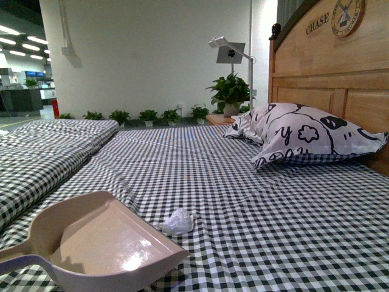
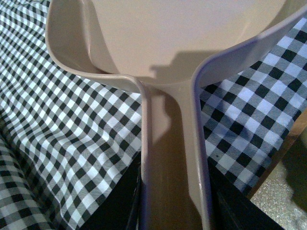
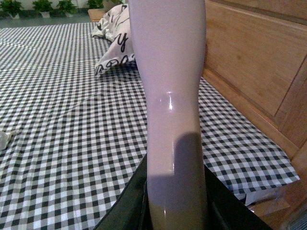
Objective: Clean up trash
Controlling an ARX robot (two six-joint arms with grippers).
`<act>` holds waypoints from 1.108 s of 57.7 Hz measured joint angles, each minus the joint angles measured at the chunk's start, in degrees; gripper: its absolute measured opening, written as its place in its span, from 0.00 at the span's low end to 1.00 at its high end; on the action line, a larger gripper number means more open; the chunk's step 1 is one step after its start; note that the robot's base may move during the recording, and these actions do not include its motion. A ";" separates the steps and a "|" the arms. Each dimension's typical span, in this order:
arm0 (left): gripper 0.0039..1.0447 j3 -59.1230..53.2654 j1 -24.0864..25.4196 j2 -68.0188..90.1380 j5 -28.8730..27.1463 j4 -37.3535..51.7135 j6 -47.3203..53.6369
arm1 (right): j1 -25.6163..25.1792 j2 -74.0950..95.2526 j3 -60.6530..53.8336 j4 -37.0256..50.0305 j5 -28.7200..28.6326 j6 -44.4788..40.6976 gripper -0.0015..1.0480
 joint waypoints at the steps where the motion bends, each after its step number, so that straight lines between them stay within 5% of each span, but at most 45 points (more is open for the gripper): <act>1: 0.26 0.00 -0.07 0.17 -0.02 0.00 0.04 | 0.00 0.00 0.00 0.00 0.00 0.00 0.19; 64: 0.26 3.32 -3.43 6.69 -2.34 -3.56 1.36 | -0.20 0.37 0.48 -1.73 -1.07 0.24 0.19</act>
